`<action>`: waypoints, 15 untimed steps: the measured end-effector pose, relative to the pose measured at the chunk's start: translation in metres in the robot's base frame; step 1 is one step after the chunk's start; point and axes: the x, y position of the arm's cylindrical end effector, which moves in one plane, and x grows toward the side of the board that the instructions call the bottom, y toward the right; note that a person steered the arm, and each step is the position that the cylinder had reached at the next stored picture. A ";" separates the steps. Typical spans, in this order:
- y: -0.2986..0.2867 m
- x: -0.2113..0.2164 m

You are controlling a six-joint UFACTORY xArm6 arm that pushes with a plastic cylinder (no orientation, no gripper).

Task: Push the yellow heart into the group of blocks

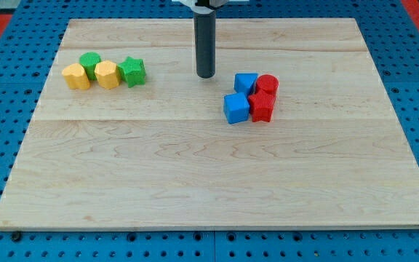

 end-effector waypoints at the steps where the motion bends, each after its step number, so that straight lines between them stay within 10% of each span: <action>1: 0.000 0.000; 15: -0.016 -0.003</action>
